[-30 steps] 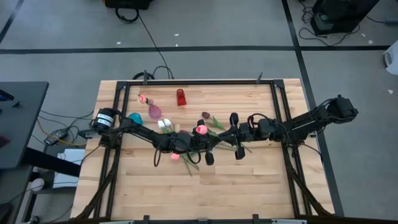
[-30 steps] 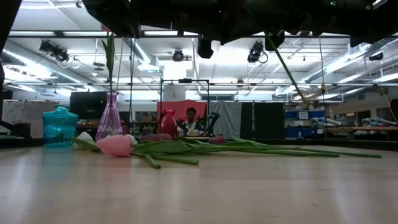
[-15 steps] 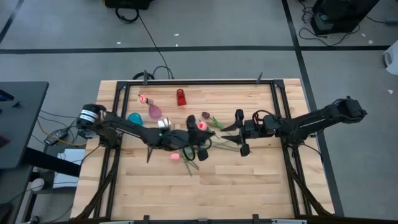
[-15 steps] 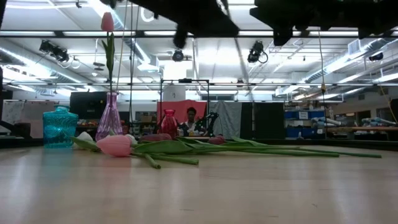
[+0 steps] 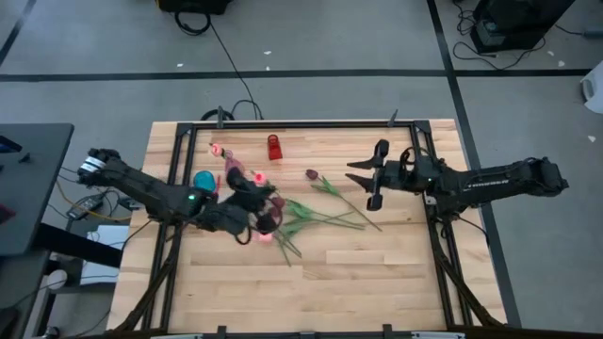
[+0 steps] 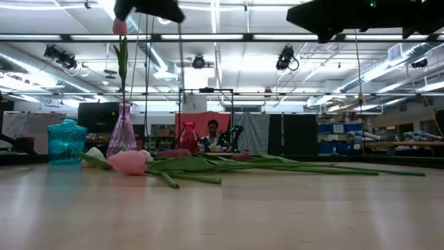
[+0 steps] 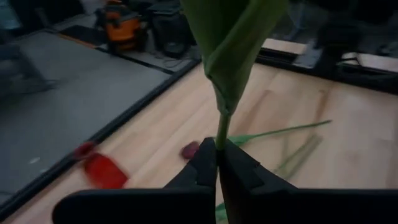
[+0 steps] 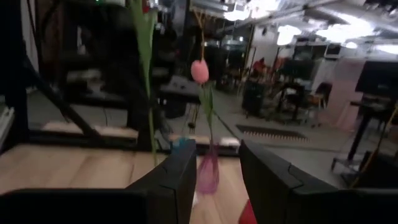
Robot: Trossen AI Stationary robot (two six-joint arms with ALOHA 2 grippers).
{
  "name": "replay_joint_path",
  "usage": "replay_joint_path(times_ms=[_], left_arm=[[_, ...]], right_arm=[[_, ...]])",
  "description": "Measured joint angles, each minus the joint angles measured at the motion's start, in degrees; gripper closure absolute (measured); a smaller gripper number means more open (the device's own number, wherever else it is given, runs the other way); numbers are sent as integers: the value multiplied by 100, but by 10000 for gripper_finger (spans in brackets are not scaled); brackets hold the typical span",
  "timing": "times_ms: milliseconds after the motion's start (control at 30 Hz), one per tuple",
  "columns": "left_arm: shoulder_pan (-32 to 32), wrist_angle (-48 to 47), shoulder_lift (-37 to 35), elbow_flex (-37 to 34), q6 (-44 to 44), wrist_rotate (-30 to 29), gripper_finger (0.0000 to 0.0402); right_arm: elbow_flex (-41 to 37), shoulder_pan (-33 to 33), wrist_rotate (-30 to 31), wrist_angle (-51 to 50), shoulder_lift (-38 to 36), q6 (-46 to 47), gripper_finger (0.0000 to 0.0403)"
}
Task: Sort flowers into vase by color
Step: Put the pink flower into the purple vase
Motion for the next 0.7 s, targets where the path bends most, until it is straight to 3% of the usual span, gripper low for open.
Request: replay_joint_path(times_ms=[133,367,533,700], left_arm=[[-159,-628,-395,0,-504,-310,390],[-350,-2165,-1070,0,-1566,63,390],[-468,-3665,-1282,0,-2703,-294,390],[-480,-4206,-1327,0,-3073,-741,390]], right_arm=[[-31,-64,-40,-221,240,120,268],[-133,-338,89,-144,336,-146,268],[-133,-545,-610,-138,248,-155,269],[-136,-658,-917,-101,249,-88,269]])
